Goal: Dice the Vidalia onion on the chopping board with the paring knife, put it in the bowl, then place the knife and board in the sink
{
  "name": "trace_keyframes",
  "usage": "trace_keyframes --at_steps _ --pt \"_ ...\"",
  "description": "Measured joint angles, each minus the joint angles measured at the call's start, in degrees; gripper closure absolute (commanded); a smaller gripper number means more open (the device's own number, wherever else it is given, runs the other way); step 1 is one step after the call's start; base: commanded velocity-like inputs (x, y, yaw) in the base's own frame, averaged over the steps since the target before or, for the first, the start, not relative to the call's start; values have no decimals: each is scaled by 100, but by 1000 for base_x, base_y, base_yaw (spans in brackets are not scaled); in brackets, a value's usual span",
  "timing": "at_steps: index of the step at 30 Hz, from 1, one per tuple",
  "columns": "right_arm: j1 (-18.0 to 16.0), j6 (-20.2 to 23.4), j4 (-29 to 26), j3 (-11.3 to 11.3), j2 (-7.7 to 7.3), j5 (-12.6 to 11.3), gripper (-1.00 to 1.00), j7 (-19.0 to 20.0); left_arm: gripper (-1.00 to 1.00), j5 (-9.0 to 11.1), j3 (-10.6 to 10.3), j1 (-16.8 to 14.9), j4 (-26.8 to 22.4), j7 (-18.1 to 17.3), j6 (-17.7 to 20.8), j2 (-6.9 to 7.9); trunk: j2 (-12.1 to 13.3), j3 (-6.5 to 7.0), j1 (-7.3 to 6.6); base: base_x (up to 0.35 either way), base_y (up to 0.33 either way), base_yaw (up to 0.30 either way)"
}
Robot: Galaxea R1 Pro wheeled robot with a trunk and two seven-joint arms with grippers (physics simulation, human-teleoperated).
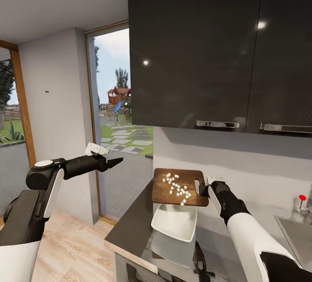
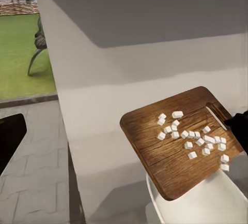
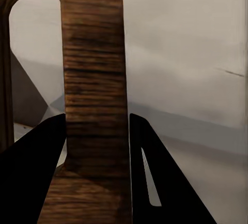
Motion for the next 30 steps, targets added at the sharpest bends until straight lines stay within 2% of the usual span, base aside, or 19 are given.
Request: trace_keyframes --at_steps 9,13,30 --pt "0 -86 100 1 -2 1 100 1 -100 -1 0 0 0 0 0 0 0 0 0 -1 -1 0" --pt "0 -398 249 4 -2 -1 100 2 -100 -4 0 0 0 0 0 0 0 0 0 0 0 0" --pt "0 -440 305 4 -2 -5 100 3 -100 -4 0 0 0 0 0 0 -1 0 -2 16 0 0"
